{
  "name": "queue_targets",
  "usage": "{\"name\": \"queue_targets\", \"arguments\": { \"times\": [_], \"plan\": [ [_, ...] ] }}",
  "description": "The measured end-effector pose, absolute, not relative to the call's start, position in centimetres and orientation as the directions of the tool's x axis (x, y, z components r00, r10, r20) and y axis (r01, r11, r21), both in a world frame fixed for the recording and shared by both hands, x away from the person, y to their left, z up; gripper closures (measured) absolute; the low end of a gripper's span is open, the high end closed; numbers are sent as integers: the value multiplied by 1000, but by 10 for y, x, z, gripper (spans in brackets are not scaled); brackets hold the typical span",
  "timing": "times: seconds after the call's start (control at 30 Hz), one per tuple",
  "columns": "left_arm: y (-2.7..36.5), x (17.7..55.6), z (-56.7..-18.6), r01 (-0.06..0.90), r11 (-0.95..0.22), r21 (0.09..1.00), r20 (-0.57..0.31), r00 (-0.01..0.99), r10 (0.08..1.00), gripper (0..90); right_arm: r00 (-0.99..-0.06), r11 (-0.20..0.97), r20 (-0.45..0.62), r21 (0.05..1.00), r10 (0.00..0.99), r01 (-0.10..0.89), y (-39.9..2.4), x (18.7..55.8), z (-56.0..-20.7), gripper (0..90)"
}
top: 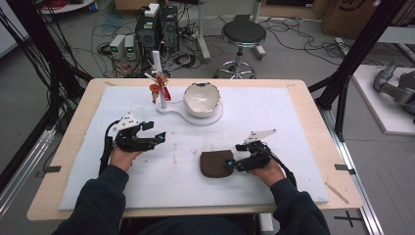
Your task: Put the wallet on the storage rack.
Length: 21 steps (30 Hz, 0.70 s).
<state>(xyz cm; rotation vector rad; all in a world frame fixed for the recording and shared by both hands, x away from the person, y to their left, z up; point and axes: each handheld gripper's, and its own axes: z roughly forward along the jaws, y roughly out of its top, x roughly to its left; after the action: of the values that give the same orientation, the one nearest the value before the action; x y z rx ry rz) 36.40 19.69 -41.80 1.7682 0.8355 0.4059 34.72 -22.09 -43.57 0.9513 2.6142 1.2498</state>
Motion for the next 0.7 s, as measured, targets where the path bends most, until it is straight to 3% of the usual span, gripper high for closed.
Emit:
{"name": "queue_targets", "arguments": {
  "times": [0.57, 0.7],
  "plan": [
    [185, 364, -421, 355, -163, 921, -154, 712, 685, 282, -797, 471, 291, 680, 530, 562, -213, 351, -445, 201],
    [175, 362, -423, 364, -183, 913, -159, 733, 662, 282, -807, 499, 266, 671, 528, 548, -210, 350, -442, 253]
  ]
}}
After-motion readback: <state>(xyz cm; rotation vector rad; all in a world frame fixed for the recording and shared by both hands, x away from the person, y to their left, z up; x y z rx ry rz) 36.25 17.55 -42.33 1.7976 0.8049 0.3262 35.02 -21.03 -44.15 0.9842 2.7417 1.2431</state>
